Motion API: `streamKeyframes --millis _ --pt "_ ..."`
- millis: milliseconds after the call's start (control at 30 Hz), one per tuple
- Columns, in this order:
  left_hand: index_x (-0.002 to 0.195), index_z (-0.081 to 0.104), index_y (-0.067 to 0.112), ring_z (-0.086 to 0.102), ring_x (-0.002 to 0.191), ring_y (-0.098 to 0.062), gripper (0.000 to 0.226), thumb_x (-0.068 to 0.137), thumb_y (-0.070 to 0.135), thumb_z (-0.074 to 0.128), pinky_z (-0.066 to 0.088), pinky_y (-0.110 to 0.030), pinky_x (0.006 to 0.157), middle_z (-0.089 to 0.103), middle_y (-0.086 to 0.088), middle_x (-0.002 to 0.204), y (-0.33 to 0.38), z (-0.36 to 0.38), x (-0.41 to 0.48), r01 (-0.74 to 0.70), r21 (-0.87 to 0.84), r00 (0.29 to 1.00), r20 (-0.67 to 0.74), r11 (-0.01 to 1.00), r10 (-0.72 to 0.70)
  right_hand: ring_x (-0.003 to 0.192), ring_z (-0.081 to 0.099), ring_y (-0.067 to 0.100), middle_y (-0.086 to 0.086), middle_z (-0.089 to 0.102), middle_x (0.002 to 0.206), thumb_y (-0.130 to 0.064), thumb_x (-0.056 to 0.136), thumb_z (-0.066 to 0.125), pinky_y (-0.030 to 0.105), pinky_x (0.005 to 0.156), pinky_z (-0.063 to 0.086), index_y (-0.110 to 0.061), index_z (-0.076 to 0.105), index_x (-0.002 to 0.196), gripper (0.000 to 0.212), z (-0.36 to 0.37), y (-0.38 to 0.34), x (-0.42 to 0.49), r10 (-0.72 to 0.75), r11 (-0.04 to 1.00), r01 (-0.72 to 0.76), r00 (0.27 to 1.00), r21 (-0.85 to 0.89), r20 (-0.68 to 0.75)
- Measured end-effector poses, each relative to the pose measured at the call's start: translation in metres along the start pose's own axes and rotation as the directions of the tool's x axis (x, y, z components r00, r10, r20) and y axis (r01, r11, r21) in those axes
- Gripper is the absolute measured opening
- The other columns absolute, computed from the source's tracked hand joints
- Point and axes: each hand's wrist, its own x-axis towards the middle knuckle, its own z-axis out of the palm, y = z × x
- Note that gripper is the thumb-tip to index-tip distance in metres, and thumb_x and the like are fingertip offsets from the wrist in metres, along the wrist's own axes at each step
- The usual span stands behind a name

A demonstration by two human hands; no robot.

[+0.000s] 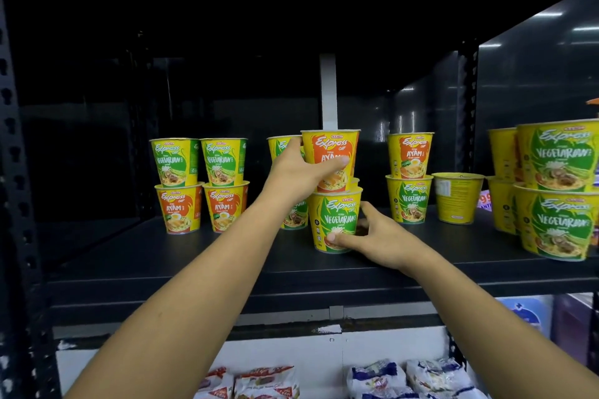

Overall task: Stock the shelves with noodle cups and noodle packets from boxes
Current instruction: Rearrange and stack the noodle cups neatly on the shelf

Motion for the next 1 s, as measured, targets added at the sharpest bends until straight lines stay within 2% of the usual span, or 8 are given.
streamKeyframes --millis 133,233,400,533,733,833,1000 --pt "0.122 0.056 0.031 0.068 0.101 -0.006 0.064 0.073 0.063 0.084 0.058 -0.033 0.086 0.069 0.014 0.111 0.008 -0.013 -0.001 -0.053 -0.047 0.992 -0.116 0.997 0.047 0.109 0.06 -0.008 -0.025 0.066 0.115 -0.053 0.076 0.085 0.025 0.098 0.047 -0.036 0.046 0.135 0.072 0.001 0.002 0.001 -0.001 1.0 0.001 1.0 0.025 -0.008" --pt "0.126 0.054 0.031 0.068 0.103 -0.006 0.068 0.073 0.063 0.084 0.059 -0.037 0.09 0.069 0.014 0.114 0.011 -0.029 -0.002 -0.076 -0.074 0.984 -0.164 0.994 0.063 0.107 0.059 -0.008 -0.024 0.066 0.115 -0.053 0.077 0.084 0.023 0.092 0.045 -0.036 0.046 0.134 0.071 0.0 0.002 0.0 -0.005 1.0 0.005 1.0 0.023 -0.004" --pt "0.129 0.054 0.032 0.068 0.101 -0.001 0.067 0.075 0.057 0.086 0.056 -0.026 0.081 0.07 0.015 0.114 -0.008 -0.059 -0.026 -0.042 -0.115 0.981 -0.192 0.993 0.019 0.106 0.058 -0.007 -0.022 0.064 0.119 -0.055 0.079 0.082 0.024 0.089 0.044 -0.035 0.045 0.135 0.071 0.0 0.0 -0.001 -0.012 1.0 0.012 1.0 -0.019 -0.004" --pt "0.132 0.053 0.03 0.068 0.102 -0.004 0.071 0.074 0.052 0.088 0.053 -0.024 0.079 0.069 0.014 0.115 -0.048 -0.078 -0.047 0.071 -0.057 0.981 -0.178 0.996 -0.08 0.11 0.059 0.001 -0.018 0.063 0.122 -0.058 0.079 0.08 0.027 0.092 0.044 -0.034 0.044 0.137 0.073 0.001 0.0 -0.002 -0.013 0.999 0.013 1.0 -0.053 -0.014" --pt "0.134 0.048 0.033 0.066 0.107 -0.008 0.084 0.066 0.057 0.091 0.055 -0.039 0.098 0.069 0.013 0.12 -0.09 -0.085 -0.057 0.228 0.051 0.973 -0.043 0.972 -0.225 0.112 0.059 0.002 -0.019 0.063 0.123 -0.06 0.077 0.08 0.028 0.093 0.044 -0.034 0.044 0.137 0.075 0.002 -0.001 -0.001 -0.005 0.998 0.004 1.0 -0.056 -0.02" --pt "0.142 0.042 0.033 0.064 0.113 -0.01 0.092 0.067 0.062 0.088 0.053 -0.042 0.103 0.065 0.013 0.127 -0.099 -0.079 -0.063 0.234 0.068 0.972 -0.012 0.97 -0.234 0.113 0.059 0.003 -0.019 0.062 0.122 -0.06 0.078 0.08 0.029 0.092 0.043 -0.034 0.044 0.138 0.074 0.002 -0.002 -0.001 -0.009 0.998 0.008 1.0 -0.063 -0.021" --pt "0.141 0.042 0.034 0.063 0.118 -0.011 0.086 0.072 0.061 0.085 0.052 -0.045 0.106 0.064 0.012 0.131 -0.101 -0.078 -0.066 0.198 0.11 0.98 0.007 0.974 -0.2 0.117 0.057 0.006 -0.017 0.062 0.125 -0.051 0.082 0.08 0.031 0.098 0.041 -0.036 0.042 0.141 0.073 0.001 -0.004 -0.002 -0.005 0.998 0.006 1.0 -0.061 0.012"
